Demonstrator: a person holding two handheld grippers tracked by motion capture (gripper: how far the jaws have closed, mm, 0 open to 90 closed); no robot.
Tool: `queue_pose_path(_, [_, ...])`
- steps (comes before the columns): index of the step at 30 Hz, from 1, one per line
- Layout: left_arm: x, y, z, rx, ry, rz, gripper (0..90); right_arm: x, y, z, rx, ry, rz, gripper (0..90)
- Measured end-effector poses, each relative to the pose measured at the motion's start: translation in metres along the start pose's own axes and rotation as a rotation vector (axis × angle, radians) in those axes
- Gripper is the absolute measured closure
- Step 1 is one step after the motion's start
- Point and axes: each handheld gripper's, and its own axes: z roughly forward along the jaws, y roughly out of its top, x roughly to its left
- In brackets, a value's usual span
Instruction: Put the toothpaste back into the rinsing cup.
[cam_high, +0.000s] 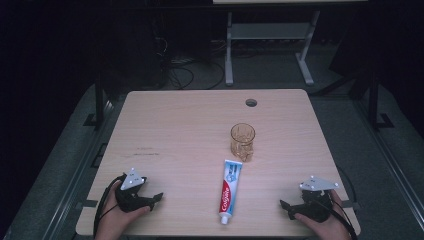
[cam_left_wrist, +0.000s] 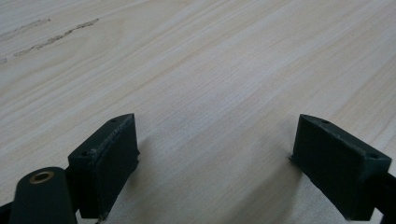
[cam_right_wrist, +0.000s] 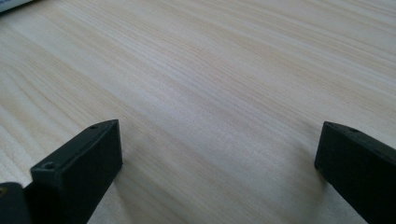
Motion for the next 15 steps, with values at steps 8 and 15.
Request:
queue_pose_path(8, [0.0002,0.0003,0.0004,0.0,-0.001,0.001,13.3,-0.0008,-0.0011,-0.0022,-0.018,0.014,-0.014,10.0])
queue_pose_path(15, [0.0003,0.0003,0.0004,-0.001,-0.001,0.002,13.3,0.0002,-0.0032,-0.0064,-0.052,0.027,-0.018,28.1])
